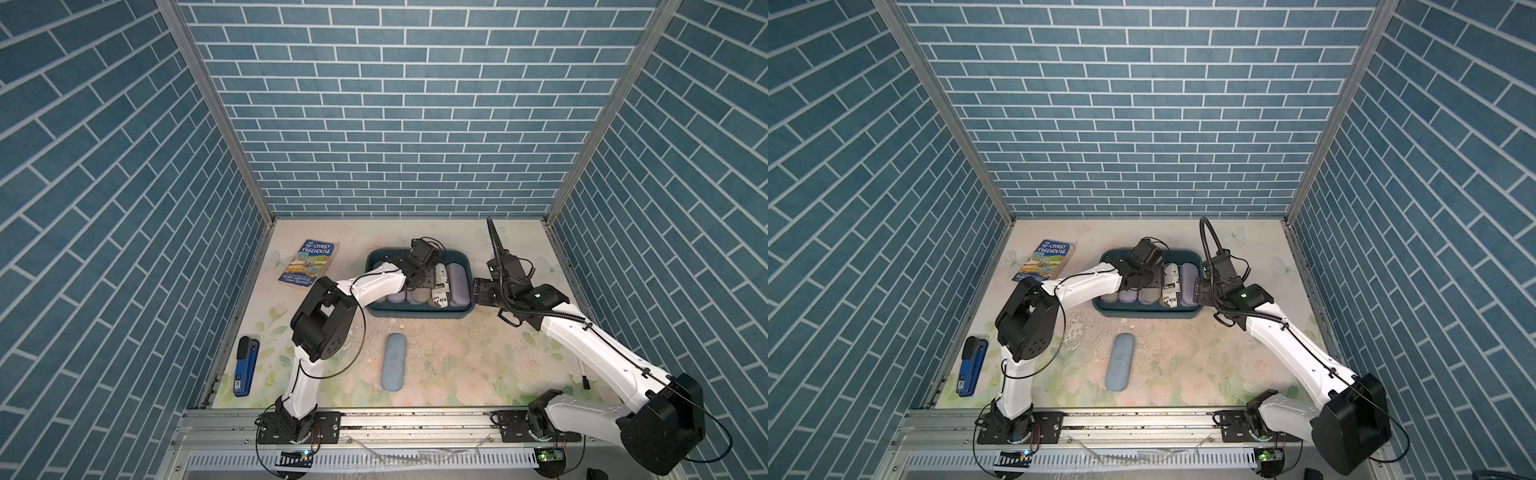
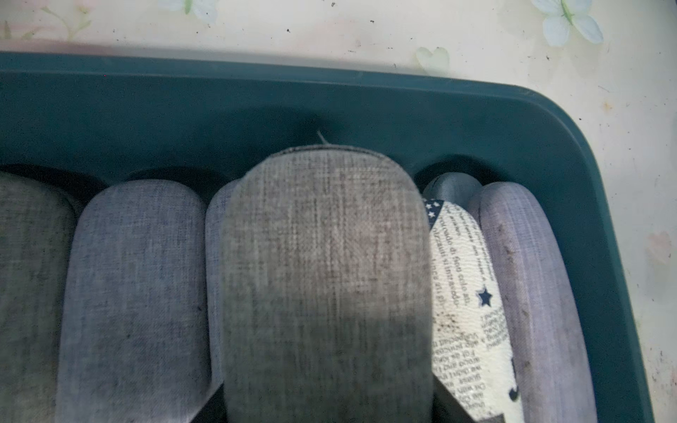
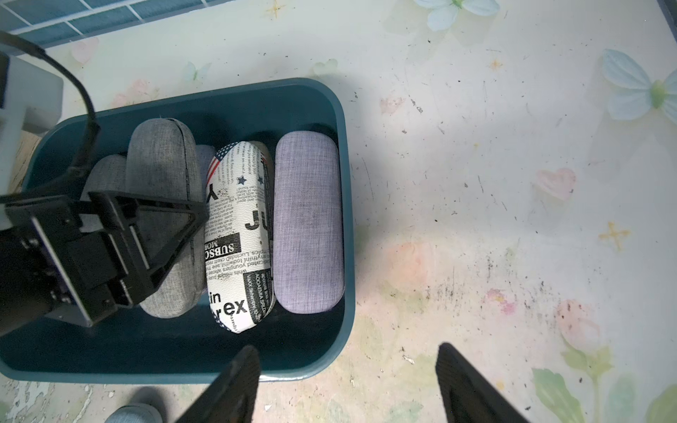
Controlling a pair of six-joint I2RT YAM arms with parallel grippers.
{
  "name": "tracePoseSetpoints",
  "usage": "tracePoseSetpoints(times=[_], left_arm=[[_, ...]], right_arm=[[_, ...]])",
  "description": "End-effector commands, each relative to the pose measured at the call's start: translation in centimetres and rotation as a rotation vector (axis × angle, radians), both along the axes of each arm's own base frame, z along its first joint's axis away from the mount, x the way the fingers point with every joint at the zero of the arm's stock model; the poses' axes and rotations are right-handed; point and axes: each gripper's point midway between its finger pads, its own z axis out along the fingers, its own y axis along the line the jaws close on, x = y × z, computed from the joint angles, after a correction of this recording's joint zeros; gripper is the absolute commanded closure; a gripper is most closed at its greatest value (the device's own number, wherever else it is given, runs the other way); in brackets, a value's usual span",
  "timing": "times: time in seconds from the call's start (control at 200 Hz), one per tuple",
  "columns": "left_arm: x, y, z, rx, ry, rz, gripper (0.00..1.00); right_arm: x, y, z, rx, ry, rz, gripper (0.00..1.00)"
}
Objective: Put the glasses cases into the storage boxes
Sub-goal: Place the glasses case in the storage box.
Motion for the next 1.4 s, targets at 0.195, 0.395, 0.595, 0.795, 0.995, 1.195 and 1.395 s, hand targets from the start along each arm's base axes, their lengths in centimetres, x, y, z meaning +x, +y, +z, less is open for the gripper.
tracePoseSetpoints(times=[0.195, 0.395, 0.595, 0.795, 0.995, 1.195, 1.395], left_arm=[[0.3, 1.0, -0.7, 0.006, 0.011, 0.048, 0.34], [0.0, 1.7, -1.5, 0.012, 0.024, 0.06, 0.34], [0.1, 2.1, -1.7, 0.016, 0.029, 0.075, 0.33], [0.0, 2.3, -2.1, 0.012, 0.041, 0.075, 0.28], [0.0, 2.3, -1.6, -0.002, 0.035, 0.066, 0.2], [-0.3, 1.9, 0.8, -0.06, 0.012, 0.049, 0.16], [-0.7, 2.3, 4.4, -0.096, -0.043, 0.043, 0.14]], right_arm=[[0.3, -0.3, -1.2, -0.01, 0.035, 0.003, 0.23], [0.6, -0.1, -1.4, -0.002, 0.04, 0.003, 0.23], [0.7, 0.0, -1.5, 0.001, 0.048, -0.001, 0.23], [0.9, 0.1, -1.3, 0.005, 0.043, -0.004, 0.23], [1.0, 0.0, -1.3, 0.009, 0.047, -0.016, 0.23], [0.9, -0.2, -1.0, 0.016, 0.047, -0.037, 0.23], [0.5, -0.8, -0.1, 0.016, 0.039, -0.064, 0.23]])
